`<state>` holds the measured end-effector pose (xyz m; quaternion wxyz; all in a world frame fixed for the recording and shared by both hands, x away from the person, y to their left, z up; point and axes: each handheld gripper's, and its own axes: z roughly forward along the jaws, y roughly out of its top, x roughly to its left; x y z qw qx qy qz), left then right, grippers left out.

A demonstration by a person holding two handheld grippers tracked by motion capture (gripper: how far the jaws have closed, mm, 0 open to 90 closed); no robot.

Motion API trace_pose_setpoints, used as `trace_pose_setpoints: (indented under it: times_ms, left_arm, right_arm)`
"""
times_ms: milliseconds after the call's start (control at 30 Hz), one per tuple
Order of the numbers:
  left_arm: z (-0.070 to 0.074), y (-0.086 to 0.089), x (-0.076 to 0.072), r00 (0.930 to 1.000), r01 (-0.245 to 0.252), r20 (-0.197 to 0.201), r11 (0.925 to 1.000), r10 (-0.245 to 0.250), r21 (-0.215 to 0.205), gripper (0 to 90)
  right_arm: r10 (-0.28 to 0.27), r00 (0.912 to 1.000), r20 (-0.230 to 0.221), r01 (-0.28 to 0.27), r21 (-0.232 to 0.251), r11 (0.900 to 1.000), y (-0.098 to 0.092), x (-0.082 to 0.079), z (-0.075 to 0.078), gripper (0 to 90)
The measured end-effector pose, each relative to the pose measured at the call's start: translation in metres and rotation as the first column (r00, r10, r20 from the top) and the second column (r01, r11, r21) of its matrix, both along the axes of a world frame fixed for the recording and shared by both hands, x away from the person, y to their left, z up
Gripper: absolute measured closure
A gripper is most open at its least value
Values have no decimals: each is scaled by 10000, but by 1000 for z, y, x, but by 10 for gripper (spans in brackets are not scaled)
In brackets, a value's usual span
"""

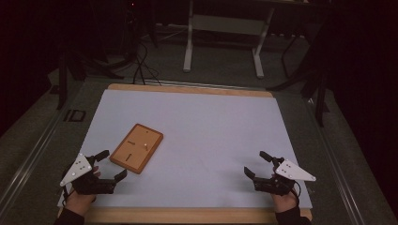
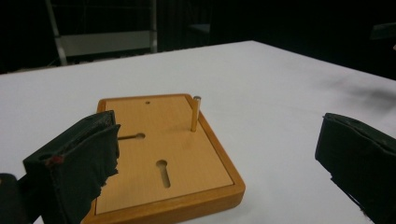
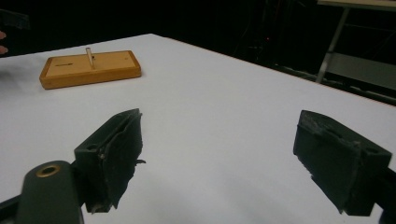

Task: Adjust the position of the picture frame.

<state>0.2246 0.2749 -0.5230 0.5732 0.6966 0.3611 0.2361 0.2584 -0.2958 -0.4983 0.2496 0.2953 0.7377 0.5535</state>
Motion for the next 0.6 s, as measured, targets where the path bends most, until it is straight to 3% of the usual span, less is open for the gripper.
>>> trace_pose_setpoints:
  times_ms: [300,467,500,600]
  left_arm:
    - [1,-4,0,9998,196,20,9998,-196,-2,0]
    - [9,-7,-3,9991,99,404,9998,-104,146,0]
    - [11,-8,-4,9986,71,518,9999,-76,100,0]
    - [19,-8,-4,9993,107,375,9988,-90,-474,0]
  right_arm:
    - [-35,10000,39,35,-84,10000,0,0,0,151]
    - [-9,9998,181,11,-123,9999,0,-1,1,152]
    - [-17,9998,207,19,-119,9999,0,-2,2,153]
    - [-23,9995,318,26,-83,10000,0,-3,3,152]
